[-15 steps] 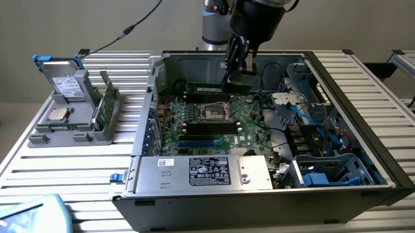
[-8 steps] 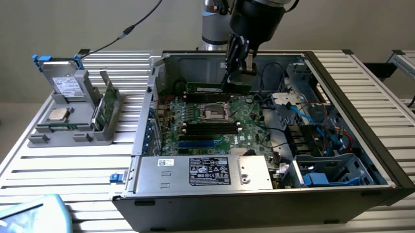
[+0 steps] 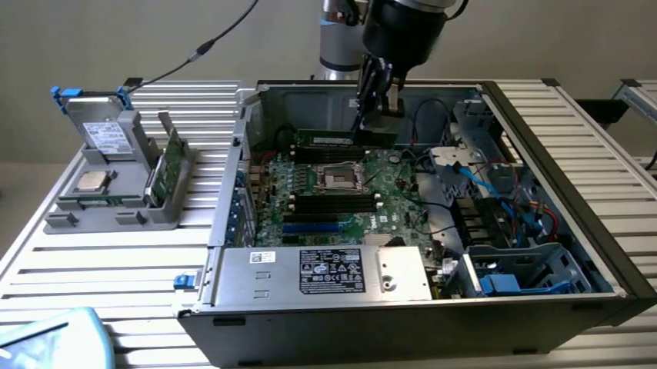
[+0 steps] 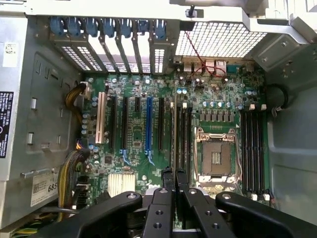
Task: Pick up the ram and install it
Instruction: 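Insert the ram into the slot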
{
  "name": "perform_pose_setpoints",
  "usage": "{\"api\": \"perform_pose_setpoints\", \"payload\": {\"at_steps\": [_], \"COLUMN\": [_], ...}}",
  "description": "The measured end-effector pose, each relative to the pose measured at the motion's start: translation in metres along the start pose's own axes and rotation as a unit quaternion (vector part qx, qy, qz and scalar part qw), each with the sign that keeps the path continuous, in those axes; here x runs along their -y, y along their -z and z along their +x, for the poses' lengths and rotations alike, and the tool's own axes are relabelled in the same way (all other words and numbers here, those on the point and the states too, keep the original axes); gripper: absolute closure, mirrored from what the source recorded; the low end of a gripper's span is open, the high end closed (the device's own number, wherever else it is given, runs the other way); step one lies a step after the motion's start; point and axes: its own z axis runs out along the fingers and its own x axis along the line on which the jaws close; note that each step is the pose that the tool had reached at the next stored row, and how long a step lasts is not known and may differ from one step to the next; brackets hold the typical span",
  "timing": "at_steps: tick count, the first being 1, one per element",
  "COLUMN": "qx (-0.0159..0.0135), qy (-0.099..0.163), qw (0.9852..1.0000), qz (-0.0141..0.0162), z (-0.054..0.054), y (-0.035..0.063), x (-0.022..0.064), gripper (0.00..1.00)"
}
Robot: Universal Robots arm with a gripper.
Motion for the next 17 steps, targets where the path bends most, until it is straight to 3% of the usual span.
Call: {"api": "perform_pose_setpoints", "payload": {"at_steps": [2, 4, 9, 17], "qx": [-0.0002, -0.0029, -0.0063, -0.0091], "qy": [0.0, -0.001, -0.001, 0.002], "qw": [1.0, 1.0, 1.0, 1.0], "qz": [0.001, 0.001, 0.002, 0.0027], "z": [-0.006, -0.009, -0.02, -0.023], "y": [-0.0025, -0.005, -0.0116, -0.0253], "x": [0.0003, 0.0004, 0.0019, 0.0029], "gripper": [0.87, 0.87, 0.87, 0.87]}}
